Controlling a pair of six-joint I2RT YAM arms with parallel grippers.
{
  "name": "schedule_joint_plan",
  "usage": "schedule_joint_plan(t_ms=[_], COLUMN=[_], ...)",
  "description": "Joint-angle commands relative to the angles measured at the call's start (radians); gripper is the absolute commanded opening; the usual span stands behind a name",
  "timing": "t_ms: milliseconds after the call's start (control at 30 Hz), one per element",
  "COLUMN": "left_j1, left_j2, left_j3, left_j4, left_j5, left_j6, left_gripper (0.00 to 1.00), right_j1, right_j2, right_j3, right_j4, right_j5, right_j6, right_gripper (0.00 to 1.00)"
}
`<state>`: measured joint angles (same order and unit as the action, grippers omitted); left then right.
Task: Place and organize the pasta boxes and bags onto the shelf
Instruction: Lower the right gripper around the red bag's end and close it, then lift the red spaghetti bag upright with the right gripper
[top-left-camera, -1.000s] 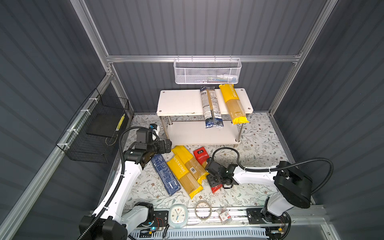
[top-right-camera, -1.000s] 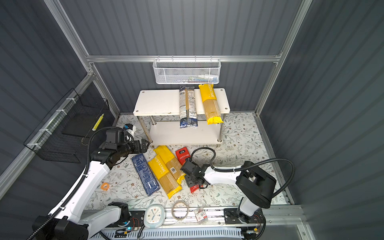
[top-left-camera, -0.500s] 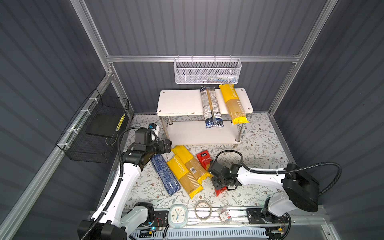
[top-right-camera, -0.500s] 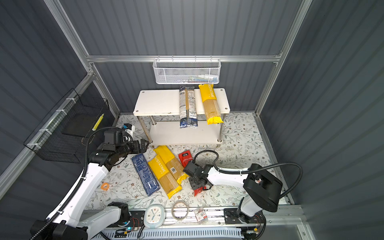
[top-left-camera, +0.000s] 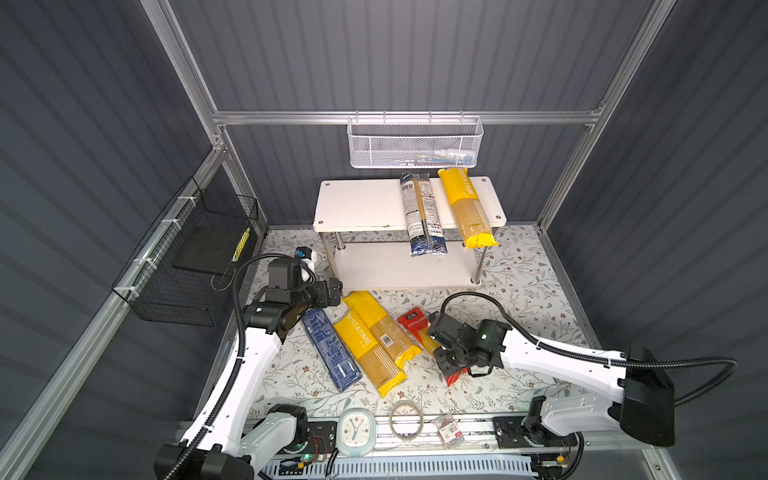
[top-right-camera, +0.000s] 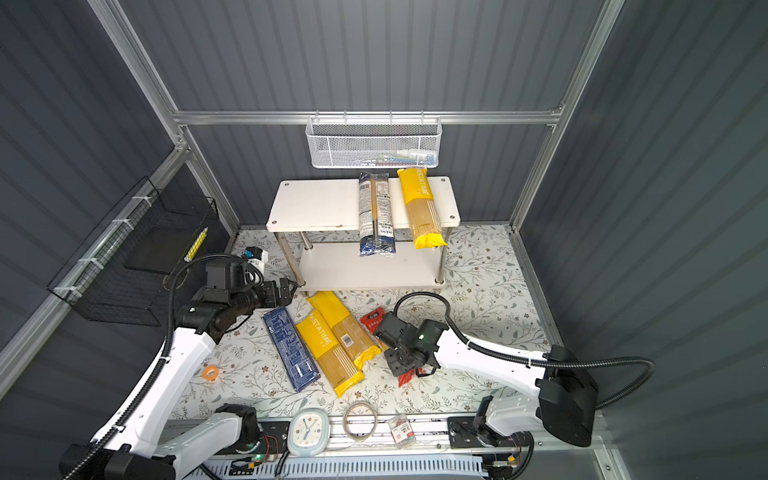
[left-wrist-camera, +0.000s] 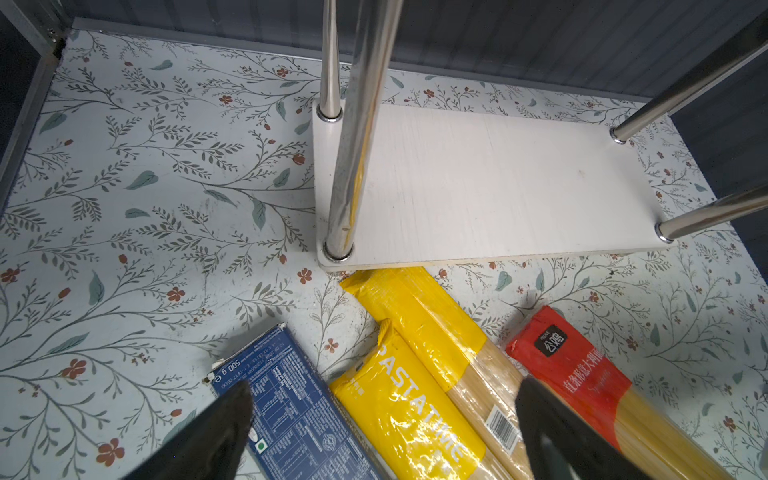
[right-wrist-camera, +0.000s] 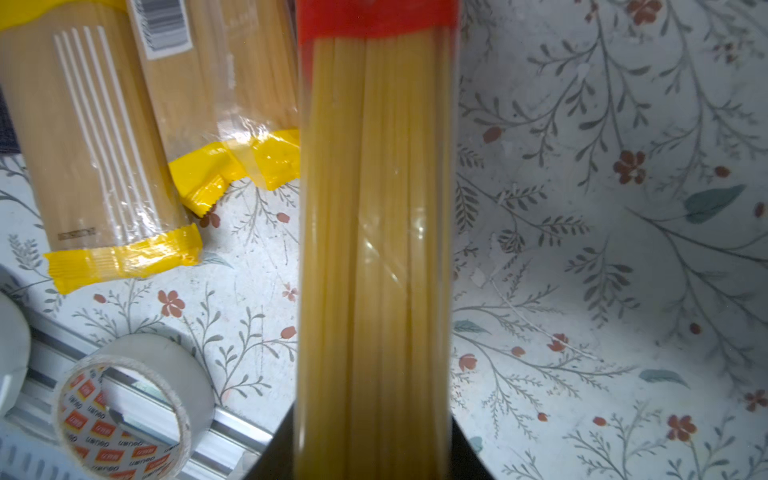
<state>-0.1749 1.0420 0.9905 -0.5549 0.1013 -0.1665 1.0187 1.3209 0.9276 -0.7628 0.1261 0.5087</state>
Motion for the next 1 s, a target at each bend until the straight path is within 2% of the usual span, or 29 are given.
schedule_joint_plan(t_ms=[0,200,567,967], left_j1=[0.005,0.006,0.006,0.009], left_j2=[-0.014,-0.014,-0.013,-0.007], left_j3=[0.015,0.016,0.02,0.027], left_j4=[-0.019,-0.021,-0.025,-0.036], left_j5=[0.001,0.0,-0.016,-0.038], left_j6=[0.008,0.009,0.013,0.022], left_gripper=[1.0,1.0,1.0,1.0], right_j1=[-0.005,-0.019,-0.034,0.002], right_j2=[-0.029,-0.036,-0.143,-0.129], right_j3=[0.076,0.107,0.191,0.33], right_j4=[0.001,0.013,-0.093,-0.164], right_j5=[0.026,0.018,0.0,-0.194], right_j6=[-0.045,-0.059,-0.075,-0.107], right_gripper=[0.33,0.25,0.21,0.19])
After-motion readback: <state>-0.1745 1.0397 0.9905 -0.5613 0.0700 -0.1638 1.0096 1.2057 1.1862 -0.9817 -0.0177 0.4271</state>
